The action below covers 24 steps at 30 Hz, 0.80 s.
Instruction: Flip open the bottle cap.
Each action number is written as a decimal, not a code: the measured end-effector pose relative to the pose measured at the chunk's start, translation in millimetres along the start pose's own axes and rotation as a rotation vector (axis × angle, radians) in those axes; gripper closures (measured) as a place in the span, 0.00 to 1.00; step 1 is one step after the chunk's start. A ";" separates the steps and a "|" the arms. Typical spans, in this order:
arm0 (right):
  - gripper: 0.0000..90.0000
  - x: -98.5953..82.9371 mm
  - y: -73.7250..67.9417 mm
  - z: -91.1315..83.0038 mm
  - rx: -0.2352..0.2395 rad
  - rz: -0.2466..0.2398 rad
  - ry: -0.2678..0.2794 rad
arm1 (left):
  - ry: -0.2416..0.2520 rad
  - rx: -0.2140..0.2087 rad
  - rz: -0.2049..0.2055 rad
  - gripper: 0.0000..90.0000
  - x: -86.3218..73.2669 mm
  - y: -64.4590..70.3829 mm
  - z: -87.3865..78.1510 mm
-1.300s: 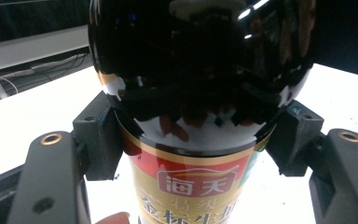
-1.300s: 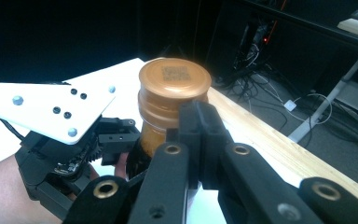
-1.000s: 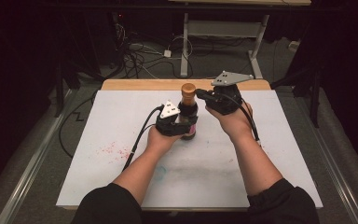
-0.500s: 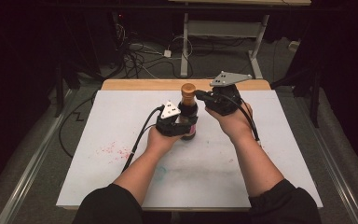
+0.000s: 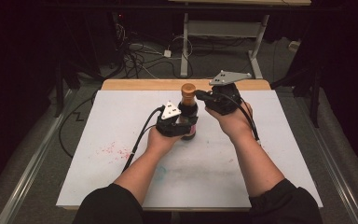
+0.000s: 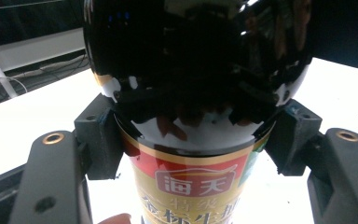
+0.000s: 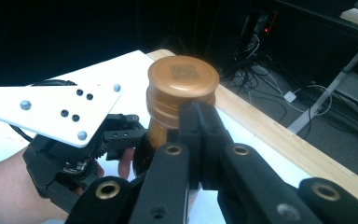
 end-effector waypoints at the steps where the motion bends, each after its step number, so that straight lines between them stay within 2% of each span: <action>1: 1.00 0.0 0.0 0.0 0.002 0.002 -0.001 | 0.001 0.001 0.000 0.33 0.0 0.0 0.0; 13: 1.00 1.5 0.1 0.4 -0.007 0.005 0.000 | 0.000 0.002 -0.001 0.34 0.1 -0.6 -0.2; 14: 1.00 3.0 0.6 -1.0 -0.001 0.013 0.008 | -0.004 -0.002 0.013 0.34 -1.1 0.5 0.1; 15: 1.00 8.7 1.3 -5.2 0.018 0.049 0.065 | -0.004 -0.002 0.025 0.34 -2.2 2.6 1.1; 16: 1.00 16.5 1.6 -10.5 0.010 0.058 0.094 | -0.005 -0.011 0.035 0.33 -3.3 3.9 1.6; 17: 1.00 25.4 0.1 -15.4 0.006 0.043 0.111 | -0.004 -0.015 0.045 0.33 -4.3 5.1 2.8; 20: 1.00 41.7 -3.0 -22.9 -0.001 0.015 0.122 | -0.015 0.000 0.027 0.33 -2.3 3.9 3.9; 22: 1.00 42.8 -1.9 -27.3 -0.010 0.004 0.127 | -0.014 0.008 0.001 0.33 0.1 0.7 1.6; 24: 1.00 37.5 2.6 -28.7 -0.020 0.020 0.121 | -0.018 0.007 -0.001 0.33 0.5 0.3 1.0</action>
Point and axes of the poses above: each handheld gripper's, and its own axes: z roughly forward along the jaws, x roughly out of its top, y roughly to its right, the point moved 5 cm from there along z, roughly forward along the jaws, and after that the axes turned 12 degrees about -x, right-handed, at the moved point
